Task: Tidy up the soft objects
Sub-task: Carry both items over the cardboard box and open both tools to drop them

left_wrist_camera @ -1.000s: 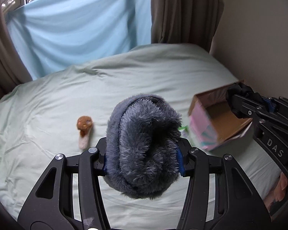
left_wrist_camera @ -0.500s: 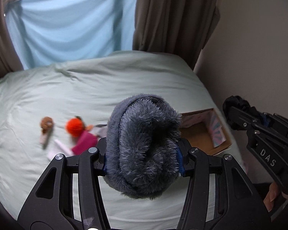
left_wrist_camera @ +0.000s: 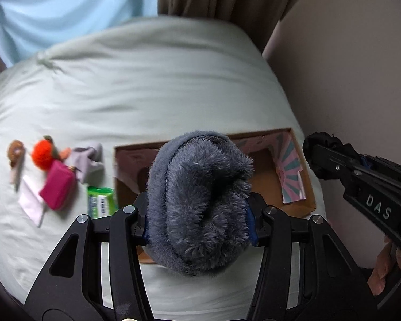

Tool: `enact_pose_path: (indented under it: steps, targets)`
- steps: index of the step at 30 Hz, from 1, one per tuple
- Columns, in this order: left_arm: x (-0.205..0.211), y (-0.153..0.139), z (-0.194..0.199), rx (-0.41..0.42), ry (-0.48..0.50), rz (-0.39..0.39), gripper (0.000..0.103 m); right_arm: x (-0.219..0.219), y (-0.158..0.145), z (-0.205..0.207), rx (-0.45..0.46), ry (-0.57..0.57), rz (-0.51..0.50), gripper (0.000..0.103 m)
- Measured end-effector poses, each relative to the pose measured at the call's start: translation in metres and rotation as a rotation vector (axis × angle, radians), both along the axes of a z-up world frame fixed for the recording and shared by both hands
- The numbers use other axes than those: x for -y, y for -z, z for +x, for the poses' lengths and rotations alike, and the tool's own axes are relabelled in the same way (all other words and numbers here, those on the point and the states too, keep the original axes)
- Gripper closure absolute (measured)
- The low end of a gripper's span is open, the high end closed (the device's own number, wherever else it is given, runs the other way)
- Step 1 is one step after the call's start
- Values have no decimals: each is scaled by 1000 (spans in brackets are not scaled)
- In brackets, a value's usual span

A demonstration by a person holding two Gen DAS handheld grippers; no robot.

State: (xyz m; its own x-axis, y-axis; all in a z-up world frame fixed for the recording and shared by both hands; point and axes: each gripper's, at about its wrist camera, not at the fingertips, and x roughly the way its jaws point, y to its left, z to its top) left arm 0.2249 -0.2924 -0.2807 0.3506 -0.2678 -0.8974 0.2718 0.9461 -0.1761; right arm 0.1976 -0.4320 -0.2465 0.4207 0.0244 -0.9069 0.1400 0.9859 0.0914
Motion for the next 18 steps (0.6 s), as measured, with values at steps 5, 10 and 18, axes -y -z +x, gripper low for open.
enact_pose_path:
  steps: [5, 10, 18]
  targets:
    - [20, 52, 27, -115, 26, 58, 56, 21, 43, 25, -113, 33, 67, 84]
    - [33, 92, 41, -193, 43, 111, 55, 27, 83, 41, -202, 48, 111, 84]
    - [43, 109, 43, -205, 85, 207, 39, 26, 109, 57, -239, 18, 163, 75]
